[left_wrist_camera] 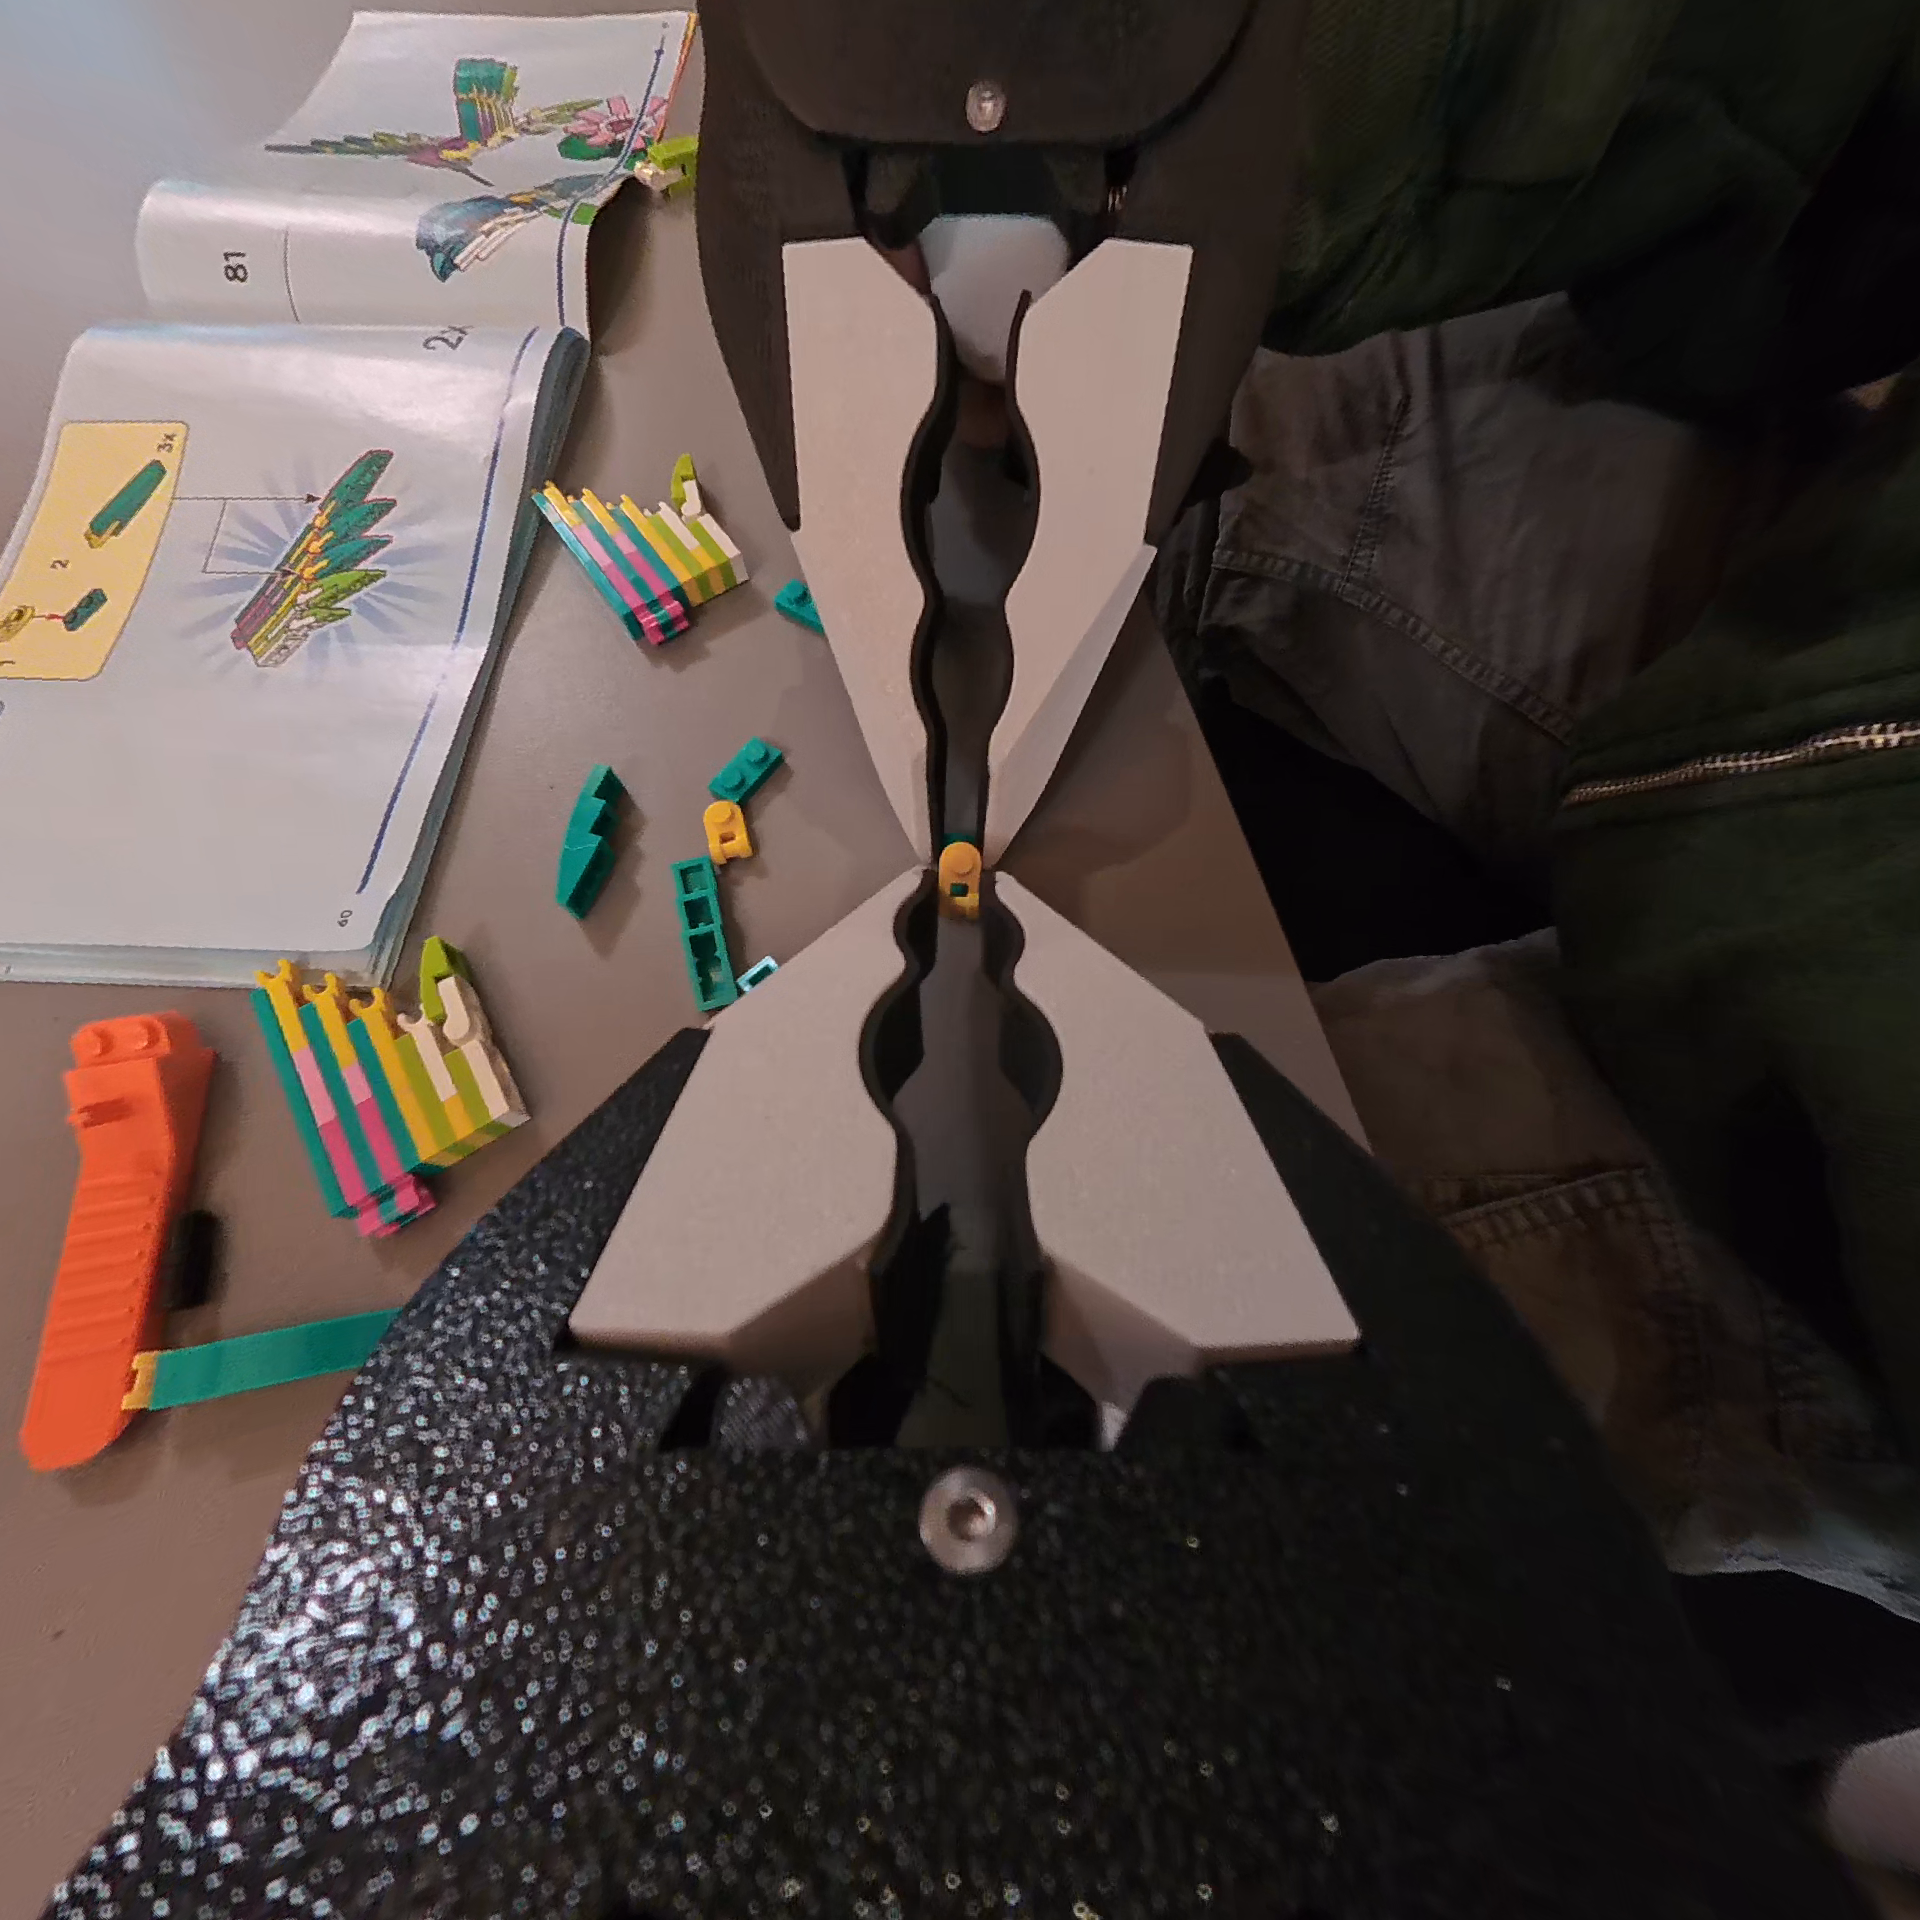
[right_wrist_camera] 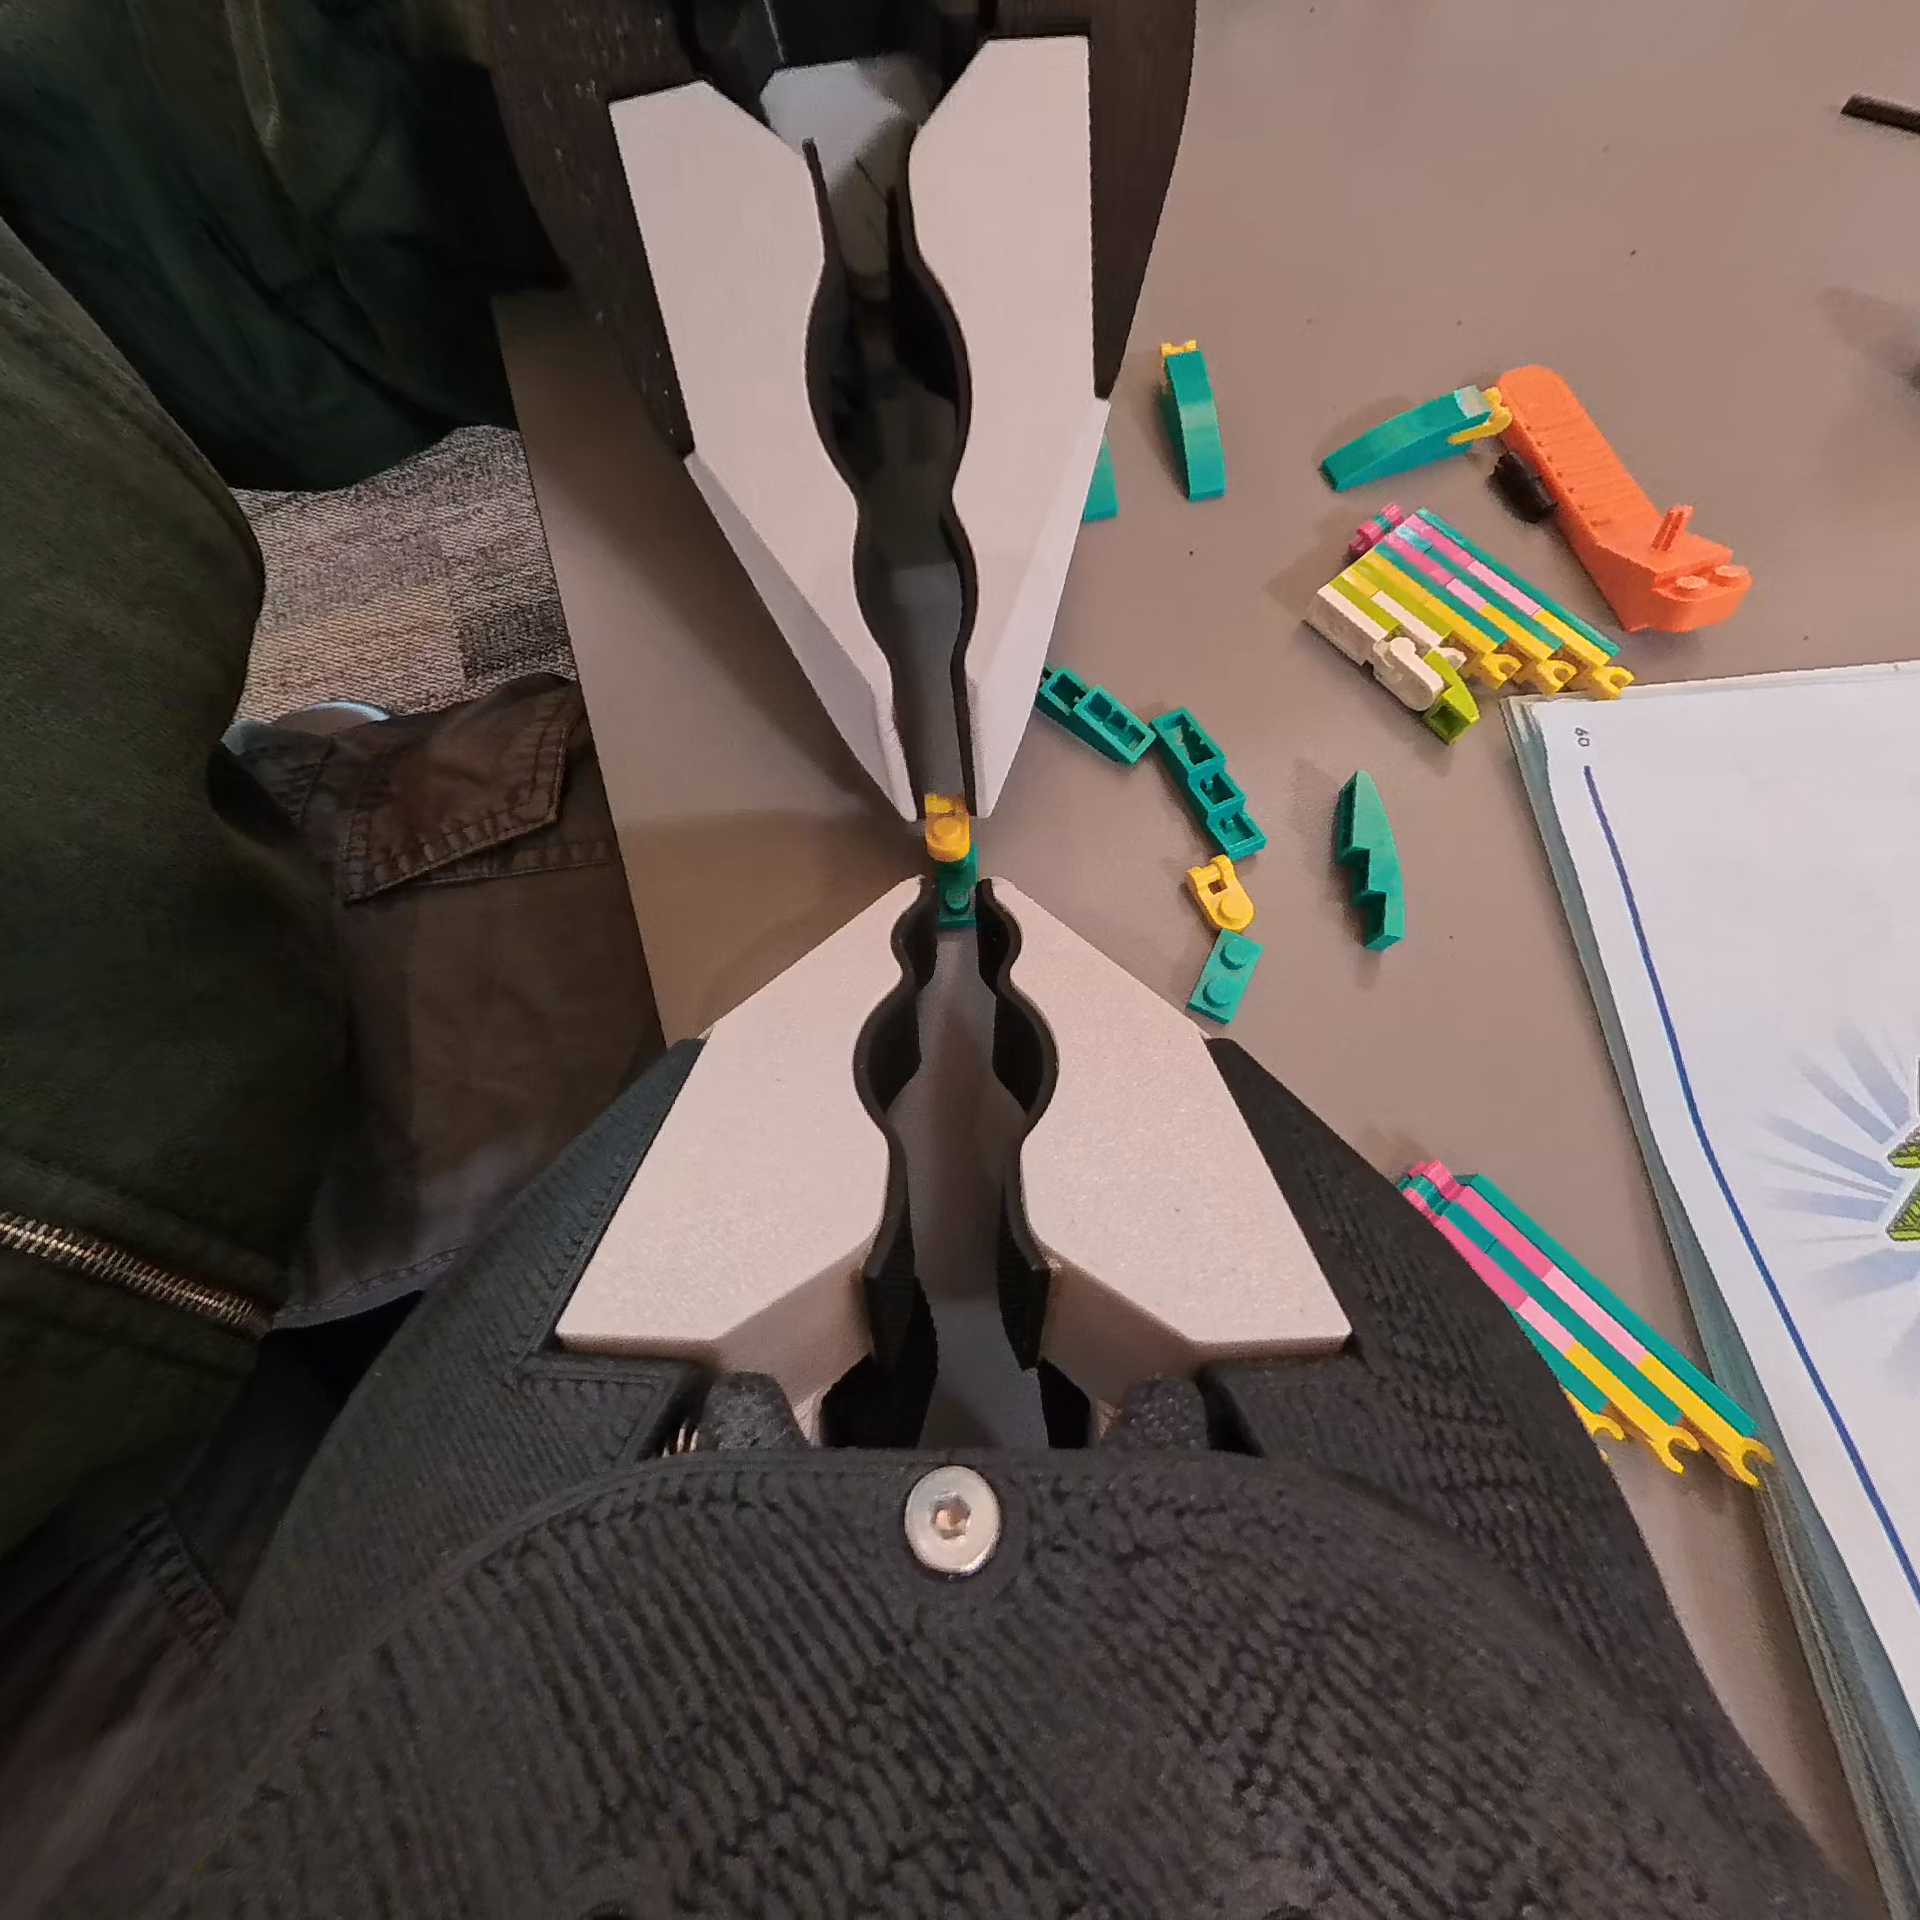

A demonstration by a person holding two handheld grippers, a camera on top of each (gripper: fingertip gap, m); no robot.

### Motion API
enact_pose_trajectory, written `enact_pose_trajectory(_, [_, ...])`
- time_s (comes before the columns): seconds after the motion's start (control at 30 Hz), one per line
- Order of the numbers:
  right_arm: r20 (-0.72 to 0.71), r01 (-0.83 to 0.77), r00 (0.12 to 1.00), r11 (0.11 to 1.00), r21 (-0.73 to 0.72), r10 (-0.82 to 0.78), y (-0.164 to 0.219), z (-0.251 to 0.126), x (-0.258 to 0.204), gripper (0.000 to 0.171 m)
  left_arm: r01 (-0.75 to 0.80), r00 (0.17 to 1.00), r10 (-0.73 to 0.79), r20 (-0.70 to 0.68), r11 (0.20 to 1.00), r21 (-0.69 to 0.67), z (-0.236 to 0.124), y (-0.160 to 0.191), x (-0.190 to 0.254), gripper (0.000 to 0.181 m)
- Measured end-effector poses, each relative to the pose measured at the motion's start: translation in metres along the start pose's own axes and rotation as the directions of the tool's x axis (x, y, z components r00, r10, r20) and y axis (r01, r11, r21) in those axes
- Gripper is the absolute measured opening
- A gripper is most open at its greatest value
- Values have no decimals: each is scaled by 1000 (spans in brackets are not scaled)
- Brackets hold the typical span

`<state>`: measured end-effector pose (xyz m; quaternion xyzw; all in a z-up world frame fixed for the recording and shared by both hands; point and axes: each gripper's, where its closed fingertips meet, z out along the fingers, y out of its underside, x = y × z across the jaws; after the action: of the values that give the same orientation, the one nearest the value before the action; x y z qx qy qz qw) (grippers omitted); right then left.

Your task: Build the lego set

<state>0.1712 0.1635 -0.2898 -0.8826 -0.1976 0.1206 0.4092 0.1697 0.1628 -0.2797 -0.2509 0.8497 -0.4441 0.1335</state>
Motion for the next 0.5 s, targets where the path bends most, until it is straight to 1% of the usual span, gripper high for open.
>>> enact_pose_trajectory(0.5, [1,-1,1000,1000,0,1,0,0,0,6,2,1000,-1,12,999,-40,4,6,-2,5])
